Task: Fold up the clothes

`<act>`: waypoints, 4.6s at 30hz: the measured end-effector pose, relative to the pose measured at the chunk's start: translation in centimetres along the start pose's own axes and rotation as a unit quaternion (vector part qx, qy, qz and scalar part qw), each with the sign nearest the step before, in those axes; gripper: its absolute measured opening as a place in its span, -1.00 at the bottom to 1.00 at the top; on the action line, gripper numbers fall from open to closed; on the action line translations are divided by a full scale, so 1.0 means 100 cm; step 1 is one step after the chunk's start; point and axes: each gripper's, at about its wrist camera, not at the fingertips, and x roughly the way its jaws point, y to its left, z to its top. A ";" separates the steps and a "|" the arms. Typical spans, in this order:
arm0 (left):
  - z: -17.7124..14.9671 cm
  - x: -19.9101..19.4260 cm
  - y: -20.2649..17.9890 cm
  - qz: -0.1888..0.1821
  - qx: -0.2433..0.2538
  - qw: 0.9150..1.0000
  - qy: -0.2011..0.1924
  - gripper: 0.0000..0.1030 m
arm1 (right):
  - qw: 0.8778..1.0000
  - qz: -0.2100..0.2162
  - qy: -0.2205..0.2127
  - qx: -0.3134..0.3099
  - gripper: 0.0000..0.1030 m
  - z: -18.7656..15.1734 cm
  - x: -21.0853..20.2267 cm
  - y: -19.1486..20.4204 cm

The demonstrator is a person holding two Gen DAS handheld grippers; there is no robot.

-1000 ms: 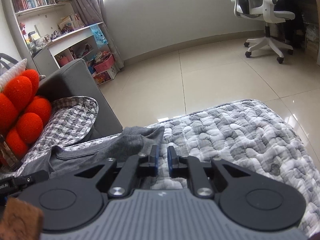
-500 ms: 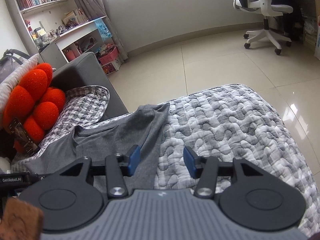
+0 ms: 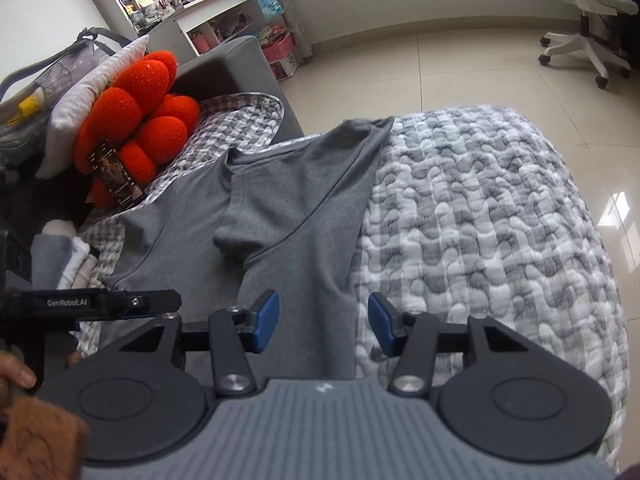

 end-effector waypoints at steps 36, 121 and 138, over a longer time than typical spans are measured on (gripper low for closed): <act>-0.036 -0.013 -0.005 -0.052 0.046 0.998 -0.008 0.42 | 0.985 0.170 0.043 -0.002 0.04 -0.087 -0.023 -0.004; -0.067 0.027 -0.030 -0.138 0.038 0.985 0.094 -0.28 | 0.989 -0.004 0.031 -0.147 0.07 -0.183 -0.051 0.090; -0.065 0.025 -0.025 -0.140 0.026 0.986 0.090 -0.57 | 0.993 -0.028 -0.001 -0.117 -0.91 -0.170 -0.053 0.055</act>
